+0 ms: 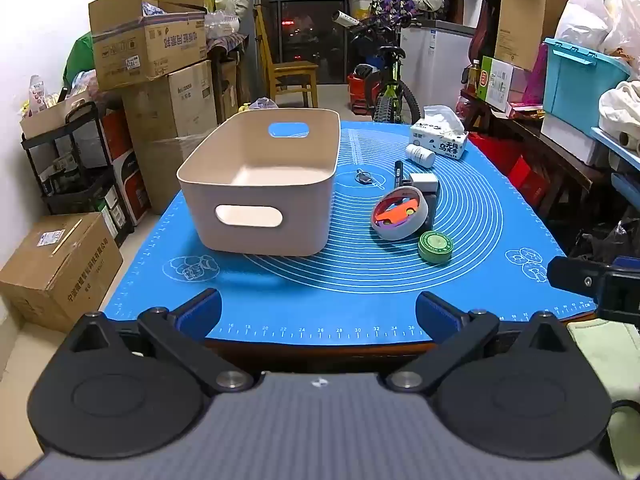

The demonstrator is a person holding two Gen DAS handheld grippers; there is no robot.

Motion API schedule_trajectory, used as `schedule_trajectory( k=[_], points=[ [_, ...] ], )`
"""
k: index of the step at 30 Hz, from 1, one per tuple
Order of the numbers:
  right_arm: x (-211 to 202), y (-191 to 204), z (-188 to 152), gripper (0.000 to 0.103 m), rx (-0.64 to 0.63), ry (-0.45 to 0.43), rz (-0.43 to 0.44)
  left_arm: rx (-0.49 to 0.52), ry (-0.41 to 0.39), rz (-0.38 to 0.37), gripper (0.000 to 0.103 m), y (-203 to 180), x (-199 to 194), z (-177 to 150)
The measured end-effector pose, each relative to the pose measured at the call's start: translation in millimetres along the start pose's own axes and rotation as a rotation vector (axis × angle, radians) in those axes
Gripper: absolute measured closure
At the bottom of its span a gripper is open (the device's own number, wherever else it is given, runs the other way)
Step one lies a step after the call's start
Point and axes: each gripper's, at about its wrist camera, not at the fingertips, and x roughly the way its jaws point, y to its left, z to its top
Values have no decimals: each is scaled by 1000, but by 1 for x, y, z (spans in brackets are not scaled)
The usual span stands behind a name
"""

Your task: Organize rigid objects

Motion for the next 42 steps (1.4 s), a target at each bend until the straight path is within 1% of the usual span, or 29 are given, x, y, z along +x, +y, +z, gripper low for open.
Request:
schedule_trajectory(
  k=[2, 17, 19, 42],
  points=[
    [1, -1, 0, 2, 22, 17, 13, 0, 4, 2, 1, 0, 0, 0],
    [1, 0, 0, 2, 11, 10, 8, -3, -4, 0, 1, 3, 4, 2],
    [1, 0, 0, 2, 10, 9, 7, 1, -3, -1, 1, 4, 0, 1],
    [1, 1, 0, 2, 6, 9, 5, 3, -6, 2, 1, 4, -1, 1]
  ],
)
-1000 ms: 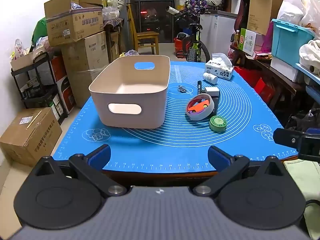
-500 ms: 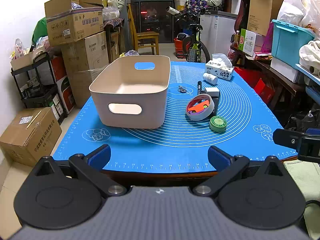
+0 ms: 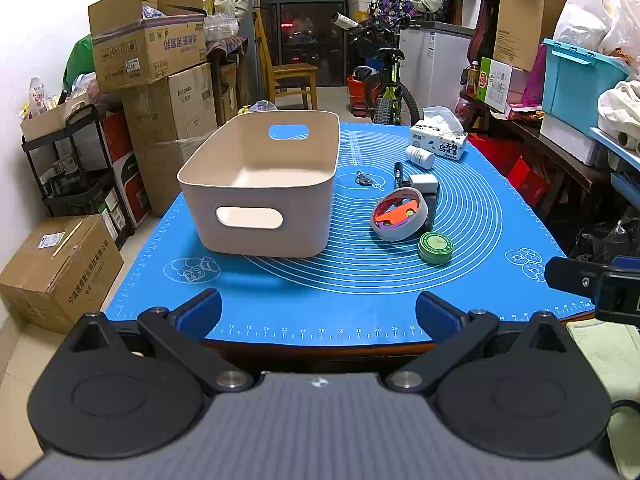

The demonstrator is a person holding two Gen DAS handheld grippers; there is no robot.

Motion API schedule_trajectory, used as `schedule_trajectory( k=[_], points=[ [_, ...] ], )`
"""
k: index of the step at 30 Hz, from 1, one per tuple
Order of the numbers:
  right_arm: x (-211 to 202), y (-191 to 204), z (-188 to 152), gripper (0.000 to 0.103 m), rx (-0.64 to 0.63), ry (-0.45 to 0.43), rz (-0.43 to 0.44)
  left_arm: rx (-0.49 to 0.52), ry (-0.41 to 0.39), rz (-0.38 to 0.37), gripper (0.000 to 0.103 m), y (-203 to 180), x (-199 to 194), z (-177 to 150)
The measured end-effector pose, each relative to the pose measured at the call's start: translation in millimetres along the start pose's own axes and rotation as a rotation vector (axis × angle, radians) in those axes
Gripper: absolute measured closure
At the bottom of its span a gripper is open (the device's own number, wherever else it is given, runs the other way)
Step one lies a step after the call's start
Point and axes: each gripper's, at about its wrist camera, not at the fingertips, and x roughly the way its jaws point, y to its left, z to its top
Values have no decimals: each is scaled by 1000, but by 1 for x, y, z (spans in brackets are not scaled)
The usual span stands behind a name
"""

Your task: Organize rigid objects

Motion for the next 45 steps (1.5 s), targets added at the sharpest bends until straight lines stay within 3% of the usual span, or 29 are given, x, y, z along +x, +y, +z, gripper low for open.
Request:
schedule_trajectory(
  k=[45],
  points=[
    [0, 0, 0, 2, -1, 0, 0, 2, 4, 0, 1, -7, 1, -2]
  ],
)
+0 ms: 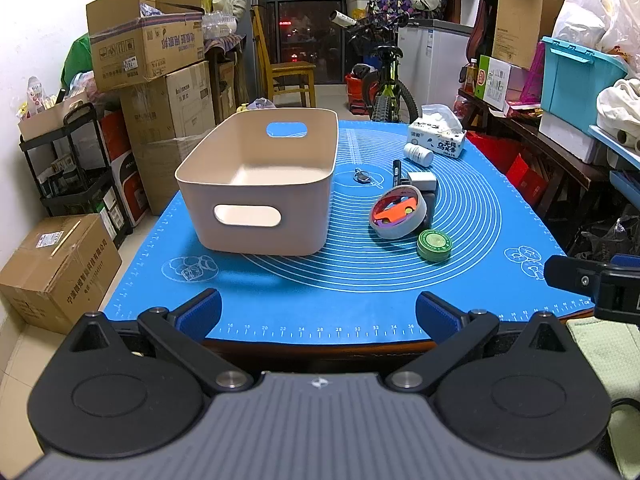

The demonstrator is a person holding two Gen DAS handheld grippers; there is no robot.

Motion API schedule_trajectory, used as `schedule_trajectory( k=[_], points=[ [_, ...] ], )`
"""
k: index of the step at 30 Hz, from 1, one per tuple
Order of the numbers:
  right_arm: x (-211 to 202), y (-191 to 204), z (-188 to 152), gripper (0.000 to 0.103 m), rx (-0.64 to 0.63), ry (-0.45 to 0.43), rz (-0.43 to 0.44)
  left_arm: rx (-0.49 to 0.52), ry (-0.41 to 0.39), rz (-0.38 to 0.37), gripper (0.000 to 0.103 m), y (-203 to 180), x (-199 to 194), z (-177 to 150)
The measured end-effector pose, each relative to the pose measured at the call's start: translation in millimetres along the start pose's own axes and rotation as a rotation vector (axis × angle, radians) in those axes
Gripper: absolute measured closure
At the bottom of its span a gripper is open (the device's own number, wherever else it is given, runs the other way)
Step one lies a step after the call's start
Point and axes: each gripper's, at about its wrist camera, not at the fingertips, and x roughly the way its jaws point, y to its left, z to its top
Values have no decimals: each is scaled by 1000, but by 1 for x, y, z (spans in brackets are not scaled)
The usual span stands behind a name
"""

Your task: Organize rigid objects

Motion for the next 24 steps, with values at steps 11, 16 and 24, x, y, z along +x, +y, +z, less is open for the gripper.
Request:
schedule_trajectory(
  k=[11, 16, 24],
  points=[
    [1, 4, 0, 2, -4, 8, -3, 4, 3, 3, 1, -1, 2, 0],
    [5, 2, 3, 2, -5, 15, 18, 8, 8, 0, 1, 1, 2, 3],
    [14, 4, 37, 2, 8, -47, 48, 15, 15, -12, 1, 15, 3, 23]
  ],
)
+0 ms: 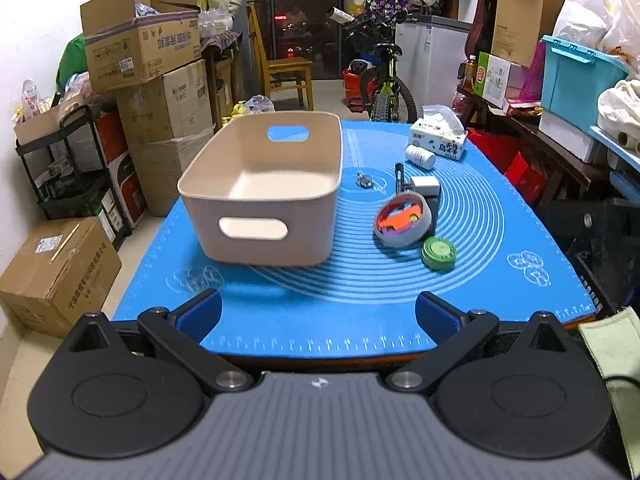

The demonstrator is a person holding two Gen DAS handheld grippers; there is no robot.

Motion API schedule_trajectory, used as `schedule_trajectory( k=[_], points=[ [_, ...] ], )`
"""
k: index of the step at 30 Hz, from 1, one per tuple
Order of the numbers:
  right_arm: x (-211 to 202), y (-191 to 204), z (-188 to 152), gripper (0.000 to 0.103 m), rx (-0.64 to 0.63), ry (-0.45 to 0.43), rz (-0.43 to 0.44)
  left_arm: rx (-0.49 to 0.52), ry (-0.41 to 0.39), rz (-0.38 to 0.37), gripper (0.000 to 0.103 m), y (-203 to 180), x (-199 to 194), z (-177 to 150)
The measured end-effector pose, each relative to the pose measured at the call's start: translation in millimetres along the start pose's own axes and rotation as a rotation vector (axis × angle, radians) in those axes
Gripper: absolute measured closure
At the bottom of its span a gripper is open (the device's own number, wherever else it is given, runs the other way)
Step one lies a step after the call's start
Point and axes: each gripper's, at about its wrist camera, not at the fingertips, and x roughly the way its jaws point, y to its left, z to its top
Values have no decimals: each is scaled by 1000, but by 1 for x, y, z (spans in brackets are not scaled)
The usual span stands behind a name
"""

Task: Organize rigid objects
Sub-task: 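Grasp the beige bin rim with the left gripper while the right gripper grasps the masking tape roll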

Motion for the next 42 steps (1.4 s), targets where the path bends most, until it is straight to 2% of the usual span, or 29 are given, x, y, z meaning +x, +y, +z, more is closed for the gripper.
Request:
schedule_trajectory(
  k=[6, 12, 23, 25, 37, 38, 42],
  points=[
    [26, 8, 35, 2, -14, -42, 4, 27, -19, 36, 1, 18, 14, 31],
    [65, 9, 56, 2, 22, -44, 4, 13, -22, 27, 2, 46, 39, 62],
    [152, 11, 68, 3, 68, 23, -24, -14, -14, 78, 3, 99, 110, 102],
    [166, 12, 68, 3, 75, 45, -28, 3, -4, 87, 20, 105, 123, 107],
    [242, 13, 44, 13, 61, 242, -52, -59, 118, 59, 21, 149, 198, 103],
    [246, 12, 43, 13, 59, 252, -54, -69, 128, 56, 22, 151, 202, 101],
    [264, 7, 40, 19, 64, 289, -73, -94, 189, 41, 43, 157, 217, 96]
  ],
)
